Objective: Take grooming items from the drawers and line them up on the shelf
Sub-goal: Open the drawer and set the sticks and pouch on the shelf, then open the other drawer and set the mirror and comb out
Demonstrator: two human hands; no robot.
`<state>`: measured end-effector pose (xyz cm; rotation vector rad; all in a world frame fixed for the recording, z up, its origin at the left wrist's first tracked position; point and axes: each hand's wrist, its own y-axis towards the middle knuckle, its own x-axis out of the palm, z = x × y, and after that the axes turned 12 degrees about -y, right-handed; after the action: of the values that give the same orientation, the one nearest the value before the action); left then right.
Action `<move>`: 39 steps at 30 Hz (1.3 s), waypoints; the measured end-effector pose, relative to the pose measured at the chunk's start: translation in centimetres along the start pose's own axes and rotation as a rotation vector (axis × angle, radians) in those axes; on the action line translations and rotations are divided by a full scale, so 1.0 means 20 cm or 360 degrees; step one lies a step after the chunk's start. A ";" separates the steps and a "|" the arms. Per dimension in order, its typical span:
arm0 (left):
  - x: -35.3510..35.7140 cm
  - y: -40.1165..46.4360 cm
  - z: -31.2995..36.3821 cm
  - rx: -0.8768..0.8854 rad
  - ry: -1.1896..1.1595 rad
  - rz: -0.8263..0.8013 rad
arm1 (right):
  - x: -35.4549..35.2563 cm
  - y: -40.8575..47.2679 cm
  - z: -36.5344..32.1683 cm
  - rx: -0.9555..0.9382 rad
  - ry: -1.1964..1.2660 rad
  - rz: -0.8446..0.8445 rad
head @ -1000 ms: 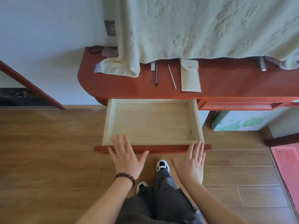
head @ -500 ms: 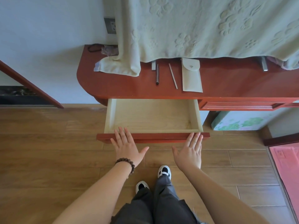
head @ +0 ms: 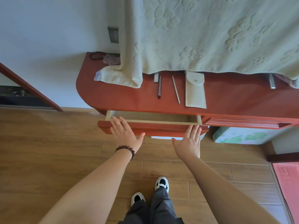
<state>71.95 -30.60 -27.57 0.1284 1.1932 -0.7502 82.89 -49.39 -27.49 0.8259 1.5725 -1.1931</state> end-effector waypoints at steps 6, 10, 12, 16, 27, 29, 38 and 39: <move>0.07 -0.03 0.13 -0.0621 -0.0702 0.0134 | 0.05 -0.01 -0.06 0.0552 0.0796 0.0094; 0.10 0.04 0.17 -0.0719 -0.0671 0.0098 | 0.08 0.09 -0.14 0.0543 0.0902 -0.0023; 0.12 0.06 0.17 -0.0686 -0.0674 0.0125 | 0.08 0.13 -0.16 0.0548 0.0934 -0.0005; 0.13 0.13 0.18 -0.0615 -0.0720 0.0177 | 0.07 0.20 -0.19 0.0546 0.0960 0.0008; 0.08 0.29 0.18 -0.0447 -0.0560 0.0216 | 0.00 0.39 -0.18 0.0396 0.0934 -0.0062; 0.07 0.29 0.17 -0.0440 -0.0578 0.0194 | 0.00 0.38 -0.16 0.0352 0.0913 -0.0073; -0.01 0.00 0.19 0.0069 -0.0292 0.0049 | -0.14 0.14 0.06 0.0114 0.0713 0.0048; -0.02 -0.05 0.21 0.0159 -0.0270 0.0020 | -0.16 0.10 0.10 0.0089 0.0655 0.0058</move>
<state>74.72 -33.13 -25.34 0.1518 0.9936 -0.7938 86.27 -50.57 -25.21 1.1892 1.8477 -1.0908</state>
